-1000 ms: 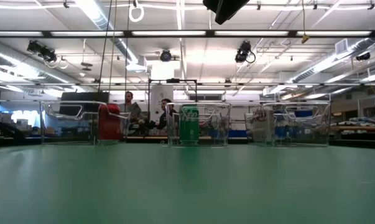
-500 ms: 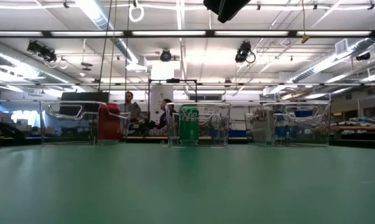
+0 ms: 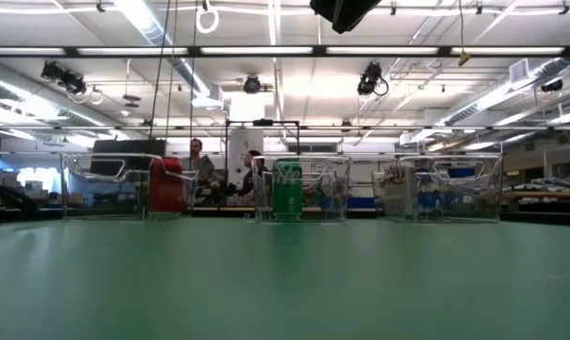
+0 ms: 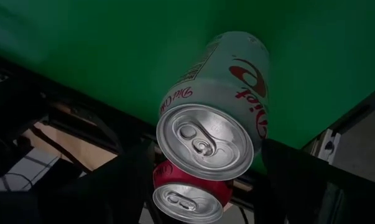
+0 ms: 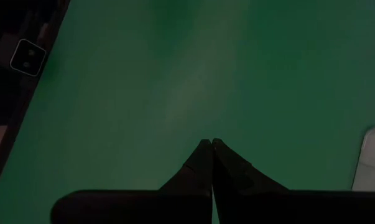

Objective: Sort soda cans
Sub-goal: Put the white soda can into the right transparent bin

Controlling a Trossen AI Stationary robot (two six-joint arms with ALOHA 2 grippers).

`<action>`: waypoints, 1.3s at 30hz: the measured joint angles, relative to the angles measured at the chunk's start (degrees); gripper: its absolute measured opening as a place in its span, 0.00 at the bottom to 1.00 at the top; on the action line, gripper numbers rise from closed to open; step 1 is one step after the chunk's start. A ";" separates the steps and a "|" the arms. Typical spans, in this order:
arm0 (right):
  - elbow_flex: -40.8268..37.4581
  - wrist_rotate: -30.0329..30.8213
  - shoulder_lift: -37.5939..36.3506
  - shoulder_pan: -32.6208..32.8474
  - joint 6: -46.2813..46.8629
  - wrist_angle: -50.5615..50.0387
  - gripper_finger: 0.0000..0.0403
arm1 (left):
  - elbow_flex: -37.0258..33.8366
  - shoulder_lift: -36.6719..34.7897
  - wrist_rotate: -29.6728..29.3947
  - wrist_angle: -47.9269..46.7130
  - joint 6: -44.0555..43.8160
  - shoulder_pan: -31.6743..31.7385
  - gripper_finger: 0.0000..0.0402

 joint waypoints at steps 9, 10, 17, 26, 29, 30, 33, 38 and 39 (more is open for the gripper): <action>0.01 0.00 0.00 0.11 0.02 0.02 0.02 | 0.09 -0.04 -4.95 2.21 1.48 0.00 0.75; 0.00 0.02 0.00 0.13 0.00 0.01 0.02 | 0.09 -0.04 -5.85 2.89 1.46 0.00 0.75; 0.00 0.02 0.00 0.13 0.02 -0.78 0.02 | 0.09 -0.04 -9.05 11.33 1.43 0.04 0.75; 0.00 0.02 0.00 0.13 0.04 -0.75 0.02 | 0.09 -0.04 -10.57 15.04 1.45 0.68 0.75; 0.00 0.02 0.00 0.13 0.56 -0.77 0.02 | 0.09 -0.04 -9.98 14.58 2.19 1.29 0.75; 0.00 0.02 0.00 0.13 0.64 -0.86 0.02 | 0.09 -0.04 -8.82 13.77 2.21 1.62 0.75; 0.00 0.02 0.00 0.11 0.66 -1.18 0.02 | 0.09 -0.02 -3.97 9.35 1.24 2.32 0.74; 0.00 0.03 0.00 0.11 0.63 -1.16 0.02 | 0.98 0.00 -0.60 3.86 2.19 2.21 0.68; 0.00 0.04 0.00 0.11 0.63 -1.16 0.02 | 1.51 0.00 -0.50 2.66 2.62 2.25 0.66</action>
